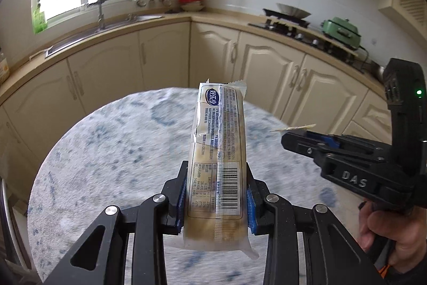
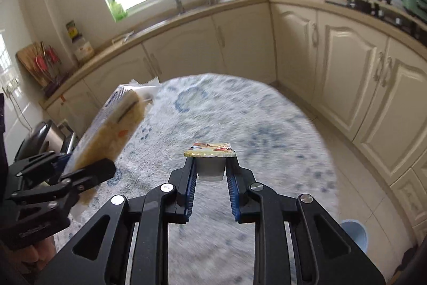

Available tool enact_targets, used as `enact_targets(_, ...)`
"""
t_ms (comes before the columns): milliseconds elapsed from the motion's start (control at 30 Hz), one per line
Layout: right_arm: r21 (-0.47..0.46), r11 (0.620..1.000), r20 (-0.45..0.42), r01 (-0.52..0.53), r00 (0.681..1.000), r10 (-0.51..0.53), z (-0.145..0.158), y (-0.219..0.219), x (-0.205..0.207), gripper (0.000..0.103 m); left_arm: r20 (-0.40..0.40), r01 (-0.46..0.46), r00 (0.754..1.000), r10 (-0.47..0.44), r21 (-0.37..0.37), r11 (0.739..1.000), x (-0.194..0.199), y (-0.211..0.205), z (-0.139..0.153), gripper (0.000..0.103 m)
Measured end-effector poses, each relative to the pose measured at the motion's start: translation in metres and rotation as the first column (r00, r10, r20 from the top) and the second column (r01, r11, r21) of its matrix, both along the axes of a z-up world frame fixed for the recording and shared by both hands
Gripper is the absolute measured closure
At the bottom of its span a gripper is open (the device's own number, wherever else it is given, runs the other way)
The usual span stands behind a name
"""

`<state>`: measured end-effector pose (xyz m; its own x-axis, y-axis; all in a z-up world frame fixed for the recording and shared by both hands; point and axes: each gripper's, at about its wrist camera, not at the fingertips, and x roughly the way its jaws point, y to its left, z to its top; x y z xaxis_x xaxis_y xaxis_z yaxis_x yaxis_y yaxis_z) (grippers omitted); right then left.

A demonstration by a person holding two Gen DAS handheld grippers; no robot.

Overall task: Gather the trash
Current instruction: 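Carry the bread bag and white cup to the light-blue bin, then open both tools above the bin to drop the items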

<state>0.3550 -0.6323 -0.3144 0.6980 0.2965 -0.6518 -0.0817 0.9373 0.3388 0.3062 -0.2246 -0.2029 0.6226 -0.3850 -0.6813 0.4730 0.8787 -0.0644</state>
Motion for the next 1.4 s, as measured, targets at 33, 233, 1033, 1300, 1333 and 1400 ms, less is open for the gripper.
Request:
enact_targets(33, -0.003, 1.000, 0.015, 0.018, 1.000, -0.018, 0.007, -0.011, -0.010, 0.081, 0.009, 0.015, 1.000, -0.015, -0.008, 1.000, -0.005, -0.008, 0.004, 0.072)
enact_targets(233, -0.030, 0.988, 0.093, 0.150, 0.985, -0.147, 0.042, -0.077, -0.069, 0.081, 0.056, 0.117, 0.992, -0.114, -0.051, 0.992, -0.036, -0.063, 0.026, 0.072)
enact_targets(1033, -0.013, 0.851, -0.232, 0.525, 0.826, -0.513, -0.111, -0.297, -0.176, 0.081, -0.442, 0.444, 0.798, -0.410, -0.028, 0.896, -0.031, -0.356, -0.135, 0.072)
enact_targets(1300, 0.009, 0.815, -0.388, 0.579, 0.754, -0.531, -0.197, -0.345, -0.162, 0.057, -0.593, 0.467, 0.723, -0.353, 0.044, 0.883, 0.030, -0.436, -0.216, 0.032)
enact_targets(1333, 0.013, 0.804, -0.410, 0.595, 0.736, -0.538, -0.208, -0.350, -0.163, 0.044, -0.591, 0.454, 0.734, -0.335, 0.060, 0.889, 0.041, -0.441, -0.222, 0.026)
enact_targets(1400, 0.031, 0.787, -0.437, 0.616, 0.717, -0.544, -0.223, -0.356, -0.167, 0.041, -0.589, 0.435, 0.748, -0.306, 0.088, 0.896, 0.049, -0.446, -0.226, 0.021)
